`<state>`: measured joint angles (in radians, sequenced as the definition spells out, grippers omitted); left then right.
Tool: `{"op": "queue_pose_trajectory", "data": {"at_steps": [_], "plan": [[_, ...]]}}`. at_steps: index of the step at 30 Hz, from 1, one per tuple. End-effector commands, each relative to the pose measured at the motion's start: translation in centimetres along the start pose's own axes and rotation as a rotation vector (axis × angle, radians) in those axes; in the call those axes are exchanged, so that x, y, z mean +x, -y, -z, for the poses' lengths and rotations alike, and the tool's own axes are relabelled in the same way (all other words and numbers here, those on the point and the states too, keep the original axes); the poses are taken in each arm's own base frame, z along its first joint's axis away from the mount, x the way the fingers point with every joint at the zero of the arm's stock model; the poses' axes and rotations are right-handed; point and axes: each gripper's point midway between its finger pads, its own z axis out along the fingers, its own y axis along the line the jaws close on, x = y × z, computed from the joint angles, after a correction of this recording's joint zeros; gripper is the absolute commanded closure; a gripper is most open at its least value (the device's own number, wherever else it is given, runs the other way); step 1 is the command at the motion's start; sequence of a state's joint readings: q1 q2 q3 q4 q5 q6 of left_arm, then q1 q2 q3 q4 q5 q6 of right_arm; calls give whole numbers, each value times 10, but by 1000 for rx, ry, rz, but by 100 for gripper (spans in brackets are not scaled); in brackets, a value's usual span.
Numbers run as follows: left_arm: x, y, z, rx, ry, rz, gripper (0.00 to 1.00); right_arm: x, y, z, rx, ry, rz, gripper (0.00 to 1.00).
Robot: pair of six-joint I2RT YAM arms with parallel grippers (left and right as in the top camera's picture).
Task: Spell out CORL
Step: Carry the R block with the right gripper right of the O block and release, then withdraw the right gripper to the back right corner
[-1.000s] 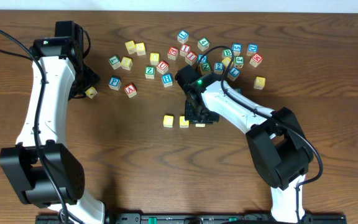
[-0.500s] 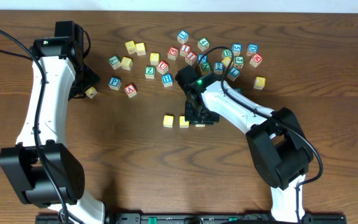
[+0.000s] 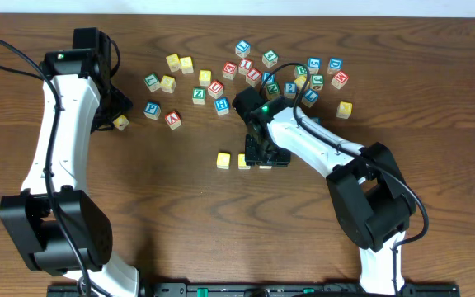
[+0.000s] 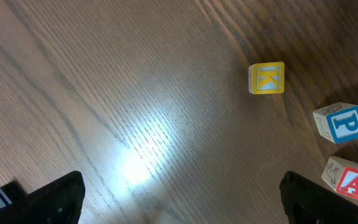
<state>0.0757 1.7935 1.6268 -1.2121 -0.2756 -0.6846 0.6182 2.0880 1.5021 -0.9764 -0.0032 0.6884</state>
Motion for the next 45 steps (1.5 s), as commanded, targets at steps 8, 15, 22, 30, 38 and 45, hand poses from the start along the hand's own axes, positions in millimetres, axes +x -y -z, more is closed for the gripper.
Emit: {"op": "queue_pose_trajectory", "data": {"at_steps": [8,15,22,30,38,45], "plan": [[1,-4,-5,-31,-2,4,1,-31,12,-5,-24,64,-66,42],[1,-4,-5,-31,-2,4,1,-67,8,8,-81,167,-33,35],[1,-4,-5,-31,-2,4,1,-143,46,87,-134,305,-133,28],[1,-4,-5,-31,-2,4,1,-177,93,123,-210,345,-255,1],[1,-4,-5,-31,-2,4,1,-186,173,119,-71,353,-337,1],[1,-4,-5,-31,-2,4,1,-169,228,112,-79,254,-459,1]]}}
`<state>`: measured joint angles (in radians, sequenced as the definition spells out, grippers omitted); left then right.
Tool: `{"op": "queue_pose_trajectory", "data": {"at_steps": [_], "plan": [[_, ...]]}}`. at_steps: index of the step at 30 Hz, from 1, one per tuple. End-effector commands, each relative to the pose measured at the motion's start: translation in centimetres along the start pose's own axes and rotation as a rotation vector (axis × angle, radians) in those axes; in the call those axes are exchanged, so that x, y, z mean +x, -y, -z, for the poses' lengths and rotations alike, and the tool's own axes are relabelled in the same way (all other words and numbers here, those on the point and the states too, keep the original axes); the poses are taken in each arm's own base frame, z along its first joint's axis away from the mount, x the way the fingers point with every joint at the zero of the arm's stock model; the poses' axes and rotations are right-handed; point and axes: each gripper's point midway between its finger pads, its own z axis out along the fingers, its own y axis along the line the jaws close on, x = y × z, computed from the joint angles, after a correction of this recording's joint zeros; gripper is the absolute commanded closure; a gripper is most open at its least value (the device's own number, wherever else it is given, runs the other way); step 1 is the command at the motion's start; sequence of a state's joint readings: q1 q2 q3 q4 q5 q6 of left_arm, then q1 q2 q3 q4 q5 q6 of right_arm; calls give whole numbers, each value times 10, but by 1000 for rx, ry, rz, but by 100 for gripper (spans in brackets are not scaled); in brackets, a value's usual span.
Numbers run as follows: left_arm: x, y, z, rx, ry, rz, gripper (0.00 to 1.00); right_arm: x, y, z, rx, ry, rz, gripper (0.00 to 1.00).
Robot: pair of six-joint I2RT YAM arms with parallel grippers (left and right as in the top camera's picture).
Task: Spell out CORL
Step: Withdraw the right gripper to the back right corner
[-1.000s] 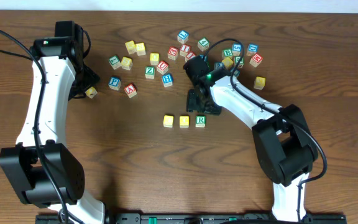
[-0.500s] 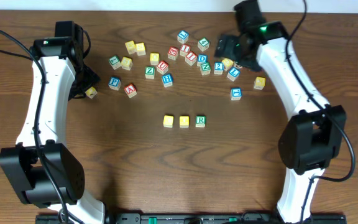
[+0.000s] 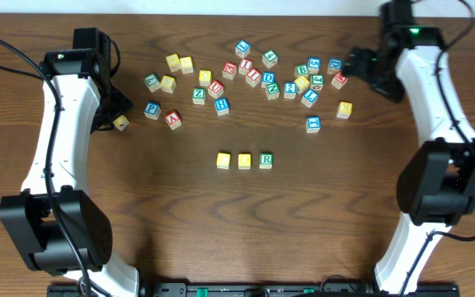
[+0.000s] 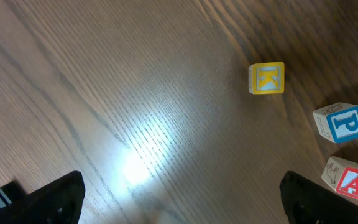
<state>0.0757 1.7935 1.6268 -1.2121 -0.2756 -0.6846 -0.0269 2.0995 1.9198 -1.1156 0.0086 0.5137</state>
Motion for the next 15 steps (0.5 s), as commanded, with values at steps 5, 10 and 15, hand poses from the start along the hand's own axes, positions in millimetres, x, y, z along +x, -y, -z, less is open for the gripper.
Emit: {"op": "queue_pose_trajectory", "data": {"at_steps": [5,10,15], "plan": [[1,-4,-5,-31,-2,4,1,9,5,3,-4,-50,3,1],[1,-4,-5,-31,-2,4,1,-3,-39,3,-106,44,58,1],[1,-4,-5,-31,-2,5,1,-20,-107,15,-256,210,145,1]]}}
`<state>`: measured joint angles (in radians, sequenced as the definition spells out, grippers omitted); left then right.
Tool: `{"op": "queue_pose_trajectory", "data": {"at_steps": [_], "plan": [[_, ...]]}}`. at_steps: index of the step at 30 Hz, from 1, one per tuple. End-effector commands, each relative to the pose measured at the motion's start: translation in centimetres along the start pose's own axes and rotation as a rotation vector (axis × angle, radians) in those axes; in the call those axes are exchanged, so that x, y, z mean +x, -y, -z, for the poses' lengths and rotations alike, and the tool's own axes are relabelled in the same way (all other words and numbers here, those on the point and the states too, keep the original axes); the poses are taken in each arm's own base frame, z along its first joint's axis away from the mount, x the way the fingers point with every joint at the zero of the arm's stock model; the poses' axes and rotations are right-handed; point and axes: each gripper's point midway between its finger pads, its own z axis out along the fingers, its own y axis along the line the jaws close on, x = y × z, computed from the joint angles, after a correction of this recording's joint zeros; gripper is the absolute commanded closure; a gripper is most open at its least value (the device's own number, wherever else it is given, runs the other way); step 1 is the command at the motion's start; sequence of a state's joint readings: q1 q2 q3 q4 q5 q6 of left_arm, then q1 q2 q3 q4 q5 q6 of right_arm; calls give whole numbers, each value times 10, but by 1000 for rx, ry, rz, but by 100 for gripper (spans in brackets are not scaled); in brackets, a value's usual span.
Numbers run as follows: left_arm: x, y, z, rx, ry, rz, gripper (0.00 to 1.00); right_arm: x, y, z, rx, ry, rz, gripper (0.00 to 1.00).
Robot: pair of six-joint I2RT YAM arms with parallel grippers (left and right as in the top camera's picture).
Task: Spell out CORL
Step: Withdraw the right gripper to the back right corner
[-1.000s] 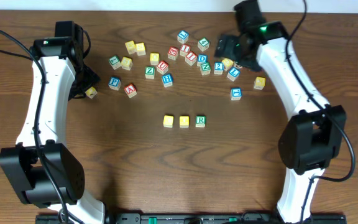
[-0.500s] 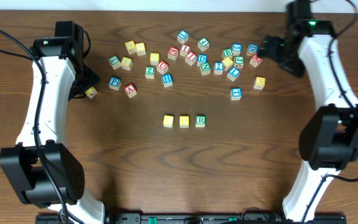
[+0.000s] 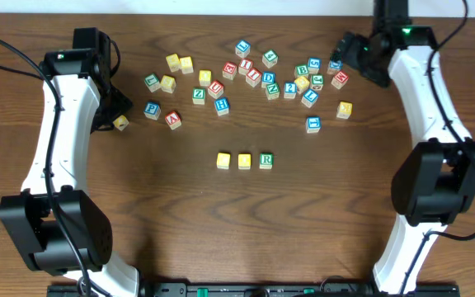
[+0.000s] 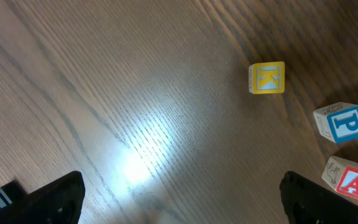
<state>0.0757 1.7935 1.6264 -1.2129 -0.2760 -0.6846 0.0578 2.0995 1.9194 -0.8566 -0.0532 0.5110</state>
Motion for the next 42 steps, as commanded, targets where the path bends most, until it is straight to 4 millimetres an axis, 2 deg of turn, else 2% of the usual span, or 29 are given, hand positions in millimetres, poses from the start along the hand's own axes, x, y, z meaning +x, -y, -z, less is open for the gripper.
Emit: {"op": "queue_pose_trajectory", "data": {"at_steps": [1,5,8,13,19,27,31,36,42], "plan": [[1,-4,-5,-30,-1,5,1,-1,-45,-1,-66,70,81,1],[1,-3,-5,-30,-1,5,1,-8,-59,-4,8,179,126,1],[1,-4,-5,-30,-1,5,1,-3,-64,-8,29,190,143,1],[1,-4,-5,-30,-1,5,1,-1,-61,-10,53,189,146,1],[1,-4,-5,-30,-1,5,1,21,-91,-13,-93,95,170,1],[1,-4,-5,-30,-1,5,1,55,-119,-21,-120,50,233,1],[1,-4,-5,-30,-1,5,1,71,-142,-22,-151,50,272,1],[1,-4,-5,-30,-1,5,1,78,-156,-20,-178,59,293,1],[1,-4,-5,-30,-1,5,1,76,-158,-20,-182,67,292,1]]}}
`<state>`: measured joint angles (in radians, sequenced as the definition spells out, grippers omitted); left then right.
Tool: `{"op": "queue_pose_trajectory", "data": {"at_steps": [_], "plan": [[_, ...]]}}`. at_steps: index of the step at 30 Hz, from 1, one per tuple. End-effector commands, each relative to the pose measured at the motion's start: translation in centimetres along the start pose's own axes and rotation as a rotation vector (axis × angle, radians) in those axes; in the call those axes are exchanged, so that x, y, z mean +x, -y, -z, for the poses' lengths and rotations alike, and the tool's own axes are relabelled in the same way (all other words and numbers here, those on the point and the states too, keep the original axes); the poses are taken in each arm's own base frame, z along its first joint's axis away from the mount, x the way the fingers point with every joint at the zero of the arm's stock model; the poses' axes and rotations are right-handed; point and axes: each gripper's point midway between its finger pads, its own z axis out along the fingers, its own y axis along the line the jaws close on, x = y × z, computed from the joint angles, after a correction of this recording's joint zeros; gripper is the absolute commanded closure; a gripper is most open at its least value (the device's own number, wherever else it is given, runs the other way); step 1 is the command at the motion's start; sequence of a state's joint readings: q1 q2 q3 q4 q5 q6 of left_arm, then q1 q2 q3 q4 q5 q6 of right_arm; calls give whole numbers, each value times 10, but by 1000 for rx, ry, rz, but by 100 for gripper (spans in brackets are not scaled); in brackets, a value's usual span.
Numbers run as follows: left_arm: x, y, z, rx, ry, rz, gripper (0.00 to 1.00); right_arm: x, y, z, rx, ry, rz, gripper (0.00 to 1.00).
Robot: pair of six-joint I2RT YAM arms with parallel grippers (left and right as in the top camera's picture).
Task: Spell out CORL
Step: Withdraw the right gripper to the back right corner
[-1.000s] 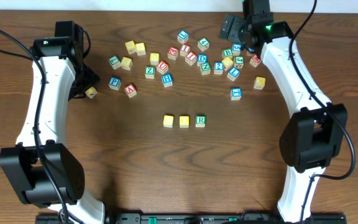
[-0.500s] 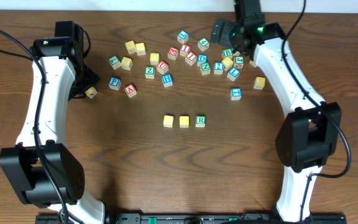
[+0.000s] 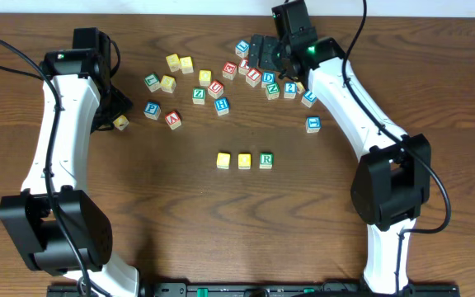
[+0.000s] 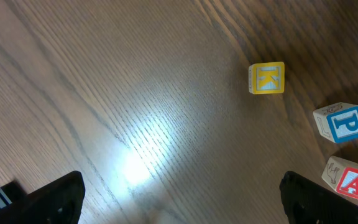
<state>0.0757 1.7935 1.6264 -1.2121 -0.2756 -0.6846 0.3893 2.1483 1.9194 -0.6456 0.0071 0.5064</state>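
Mid-table stands a row of three blocks: two yellow ones (image 3: 223, 160), (image 3: 244, 160) and a green R block (image 3: 265, 160). My right gripper (image 3: 256, 54) hovers over the left part of the loose block cluster (image 3: 270, 78) at the back; the overhead view does not show how its jaws stand. My left gripper (image 4: 179, 200) is wide open over bare wood at the far left, holding nothing. A yellow K block (image 4: 266, 78) lies just ahead of it.
A blue P block (image 4: 342, 123) and a red A block (image 4: 352, 180) lie right of the left gripper. More loose blocks (image 3: 178, 63) sit at the back left. A lone blue block (image 3: 312, 124) lies right of centre. The wooden table (image 3: 180, 231) fills the view.
My right gripper has moved from the back right corner of the block cluster to its left part, near the back centre. The left arm and the row of three blocks are unchanged.
First my right gripper was down at the row's right end, covering the third place. Then it was away at the far back right, and the green R block stood in the row. It stayed near there, and is now over the cluster. The left arm never moved.
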Motion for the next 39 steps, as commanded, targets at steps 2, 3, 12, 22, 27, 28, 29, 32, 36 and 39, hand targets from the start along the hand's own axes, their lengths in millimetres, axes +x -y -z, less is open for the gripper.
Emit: {"op": "queue_pose_trajectory", "data": {"at_steps": [2,3,12,22,27,28,29,32,36,39], "plan": [[1,-4,-5,-31,-2,5,1,-12,6,-4,-5,39,-1,1],[1,-4,-5,-31,-2,5,2,-21,7,-2,-15,65,-7,1],[1,-4,-5,-31,-2,5,1,-80,49,10,-34,220,-84,1],[1,-4,-5,-31,-2,5,1,-43,107,11,-54,-30,-226,1],[1,-4,-5,-31,-2,5,1,-35,101,10,-41,-52,-215,1],[1,-4,-5,-31,-1,5,1,-36,106,10,-7,-40,-213,1],[1,-4,-5,-31,-2,5,1,-36,112,10,24,-34,-215,1],[1,-4,-5,-31,-2,5,1,-38,133,12,79,-27,-237,1],[1,-4,-5,-31,-2,5,1,-38,180,21,148,-44,-372,1],[1,-4,-5,-31,-2,5,1,-33,209,29,165,-74,-466,1]]}}
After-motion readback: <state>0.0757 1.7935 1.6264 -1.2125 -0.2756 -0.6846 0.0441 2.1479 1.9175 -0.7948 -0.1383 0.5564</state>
